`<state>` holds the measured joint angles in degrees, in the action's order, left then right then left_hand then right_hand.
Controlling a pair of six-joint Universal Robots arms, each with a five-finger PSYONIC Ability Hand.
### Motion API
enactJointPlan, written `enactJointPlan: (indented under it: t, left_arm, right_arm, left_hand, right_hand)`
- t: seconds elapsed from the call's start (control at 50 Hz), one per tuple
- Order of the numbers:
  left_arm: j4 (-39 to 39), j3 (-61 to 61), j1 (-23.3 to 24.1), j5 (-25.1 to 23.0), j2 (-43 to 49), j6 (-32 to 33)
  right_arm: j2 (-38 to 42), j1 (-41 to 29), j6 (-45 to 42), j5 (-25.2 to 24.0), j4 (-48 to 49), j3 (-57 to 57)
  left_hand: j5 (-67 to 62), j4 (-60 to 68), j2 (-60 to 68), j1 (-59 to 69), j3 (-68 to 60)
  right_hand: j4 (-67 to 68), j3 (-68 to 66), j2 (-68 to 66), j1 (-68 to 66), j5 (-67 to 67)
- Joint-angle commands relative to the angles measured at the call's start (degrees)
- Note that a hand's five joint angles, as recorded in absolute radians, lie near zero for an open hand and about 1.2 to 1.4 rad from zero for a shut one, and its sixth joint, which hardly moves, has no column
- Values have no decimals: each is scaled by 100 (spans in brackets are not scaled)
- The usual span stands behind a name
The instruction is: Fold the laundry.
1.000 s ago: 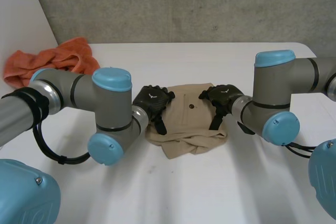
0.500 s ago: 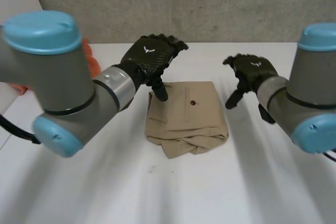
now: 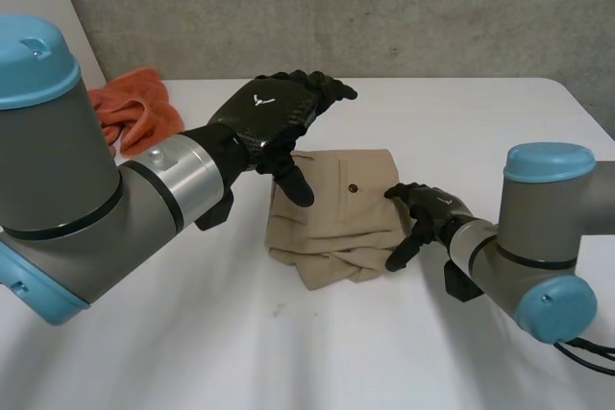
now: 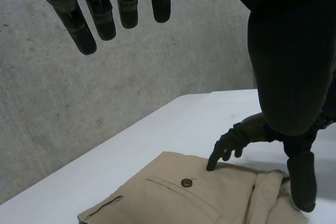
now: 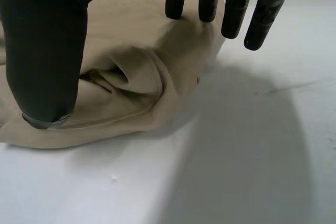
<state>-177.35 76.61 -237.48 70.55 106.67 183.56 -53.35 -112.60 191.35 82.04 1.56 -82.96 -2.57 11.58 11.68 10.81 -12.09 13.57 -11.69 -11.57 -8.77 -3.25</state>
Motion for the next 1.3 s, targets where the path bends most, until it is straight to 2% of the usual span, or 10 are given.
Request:
enactJointPlan:
  t: [0.02, 0.2, 0.32, 0.34, 0.6, 0.76, 0.86, 1.04, 1.14, 1.3]
  left_arm:
    - [-1, 3, 0, 12, 64, -5]
    - [-19, 29, 9, 3, 91, 4]
    - [-28, 38, 0, 11, 91, -5]
    - [-28, 38, 0, 12, 91, -5]
    - [-28, 47, -8, 20, 135, -14]
    - [-28, 47, -8, 38, 179, -14]
    - [-28, 47, -8, 47, 179, -14]
    - [-28, 109, -8, 47, 179, -22]
    - [-36, 135, -8, 47, 196, -22]
    - [-36, 161, 9, 47, 275, -57]
  right_arm:
    - [483, -113, 17, 32, -16, 508]
    - [747, -219, 43, 40, 19, 947]
    - [1063, -210, 113, 40, -33, 1482]
    - [1090, -210, 96, 49, -42, 1545]
    - [1819, 132, -747, 23, -165, 3407]
    - [3425, 1142, -1301, 268, -1034, 6522]
    - [4201, 1591, -1679, 436, -1115, 8056]
    - [4254, 2505, -2181, 348, -517, 7900]
    - [4289, 3023, -2181, -134, -508, 7882]
    - [4307, 3270, -2189, -460, -508, 7865]
  left_hand:
    - [168, -69, -80, 8, 120]
    - [151, -52, -63, 25, 103]
    - [151, -52, -63, 25, 103]
    - [151, -52, -63, 25, 103]
    - [134, -35, -46, 42, 87]
    - [134, -35, -46, 42, 87]
    - [134, -35, -46, 42, 87]
    - [134, -35, -46, 42, 87]
    - [134, -35, -46, 42, 87]
    - [134, -35, -46, 42, 87]
  right_hand:
    - [172, -360, -372, -652, -203]
    - [2406, -2594, -2606, -2887, -2438]
    - [6486, -6675, -6687, -6967, -6518]
    - [6641, -6829, -6841, -7121, -6673]
    - [6643, -6831, -6843, -7123, -6675]
    - [6643, -6831, -6843, -7123, -6675]
    - [6643, -6831, -6843, -7123, -6675]
    - [6643, -6831, -6843, -7123, -6675]
    - [6643, -6831, -6843, -7123, -6675]
    - [6643, -6831, -6843, -7123, -6675]
